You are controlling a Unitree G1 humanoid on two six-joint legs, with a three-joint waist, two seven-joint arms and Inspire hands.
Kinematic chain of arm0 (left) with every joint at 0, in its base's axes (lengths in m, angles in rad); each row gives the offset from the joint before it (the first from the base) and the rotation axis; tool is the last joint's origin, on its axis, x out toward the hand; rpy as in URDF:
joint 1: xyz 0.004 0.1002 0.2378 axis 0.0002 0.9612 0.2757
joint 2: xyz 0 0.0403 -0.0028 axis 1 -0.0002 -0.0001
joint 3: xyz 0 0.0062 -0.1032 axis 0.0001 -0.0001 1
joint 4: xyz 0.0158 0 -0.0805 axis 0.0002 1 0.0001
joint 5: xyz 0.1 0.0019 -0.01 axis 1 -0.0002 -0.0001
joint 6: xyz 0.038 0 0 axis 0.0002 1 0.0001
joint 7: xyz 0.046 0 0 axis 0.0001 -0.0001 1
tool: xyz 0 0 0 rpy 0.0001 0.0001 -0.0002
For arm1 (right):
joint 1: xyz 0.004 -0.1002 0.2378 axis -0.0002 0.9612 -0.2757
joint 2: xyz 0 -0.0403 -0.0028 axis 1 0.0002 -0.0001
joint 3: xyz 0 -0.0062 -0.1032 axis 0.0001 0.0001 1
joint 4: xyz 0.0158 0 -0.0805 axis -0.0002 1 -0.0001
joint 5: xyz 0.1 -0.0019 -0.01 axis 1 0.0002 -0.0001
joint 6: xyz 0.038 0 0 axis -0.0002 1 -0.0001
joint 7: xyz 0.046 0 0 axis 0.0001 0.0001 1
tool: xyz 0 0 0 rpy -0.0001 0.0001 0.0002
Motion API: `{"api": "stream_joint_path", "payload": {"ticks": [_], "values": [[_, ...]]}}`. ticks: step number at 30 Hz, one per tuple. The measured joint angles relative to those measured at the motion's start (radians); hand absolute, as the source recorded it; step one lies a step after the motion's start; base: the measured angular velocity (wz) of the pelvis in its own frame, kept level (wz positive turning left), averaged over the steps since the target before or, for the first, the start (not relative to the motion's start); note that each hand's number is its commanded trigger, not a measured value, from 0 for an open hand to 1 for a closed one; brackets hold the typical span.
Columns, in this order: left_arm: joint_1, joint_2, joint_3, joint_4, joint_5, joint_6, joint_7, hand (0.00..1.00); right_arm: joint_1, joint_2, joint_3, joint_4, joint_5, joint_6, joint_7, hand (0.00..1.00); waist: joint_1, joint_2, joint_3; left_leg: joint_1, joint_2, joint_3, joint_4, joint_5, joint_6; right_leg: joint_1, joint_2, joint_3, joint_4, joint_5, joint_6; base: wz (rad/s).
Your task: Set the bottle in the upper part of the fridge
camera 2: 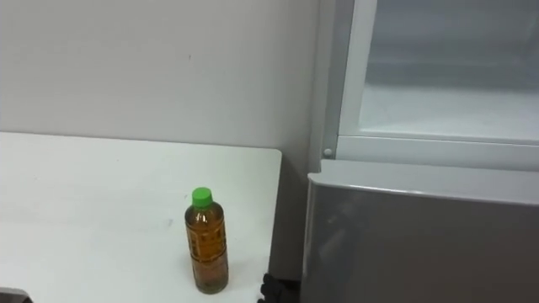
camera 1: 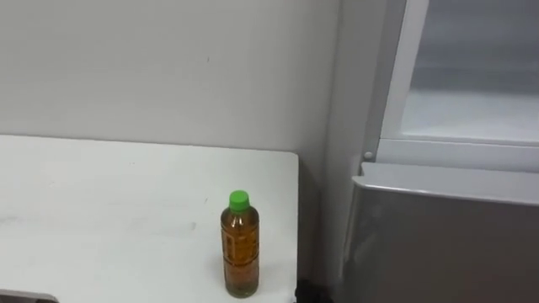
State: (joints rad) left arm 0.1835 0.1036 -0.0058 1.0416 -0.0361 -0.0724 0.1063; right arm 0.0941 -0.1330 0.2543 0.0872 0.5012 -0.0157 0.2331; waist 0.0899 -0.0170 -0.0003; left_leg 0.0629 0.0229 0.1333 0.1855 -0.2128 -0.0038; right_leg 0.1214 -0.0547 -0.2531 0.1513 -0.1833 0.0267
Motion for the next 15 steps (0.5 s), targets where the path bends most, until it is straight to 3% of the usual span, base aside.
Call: {"api": "stream_joint_path", "payload": {"ticks": [7,13,15], "values": [[0.000,0.015,-0.008,0.002,0.000,0.001,0.000,0.00,-0.024,-0.015,0.000,-0.105,0.049,0.004,0.001,0.00,0.002,-0.005,-0.0021,0.000,0.000,0.001,0.000,0.000,0.000,-0.004,0.000,0.000,0.000,0.000,0.000,0.00],[0.005,0.053,-0.011,0.032,0.010,0.002,0.023,0.00,-0.072,-0.021,-0.001,-0.153,0.052,0.004,-0.001,0.00,0.001,-0.020,-0.0039,-0.002,0.001,0.002,-0.002,0.000,0.000,-0.008,0.001,0.003,0.000,0.000,0.000,0.00],[0.013,0.067,-0.018,0.048,0.042,0.021,0.041,0.00,-0.088,-0.021,-0.001,-0.154,0.052,0.004,-0.001,0.00,0.003,-0.031,-0.0027,0.000,0.001,0.002,-0.002,0.000,0.000,-0.007,0.001,0.006,0.000,0.000,0.000,0.00]]}}
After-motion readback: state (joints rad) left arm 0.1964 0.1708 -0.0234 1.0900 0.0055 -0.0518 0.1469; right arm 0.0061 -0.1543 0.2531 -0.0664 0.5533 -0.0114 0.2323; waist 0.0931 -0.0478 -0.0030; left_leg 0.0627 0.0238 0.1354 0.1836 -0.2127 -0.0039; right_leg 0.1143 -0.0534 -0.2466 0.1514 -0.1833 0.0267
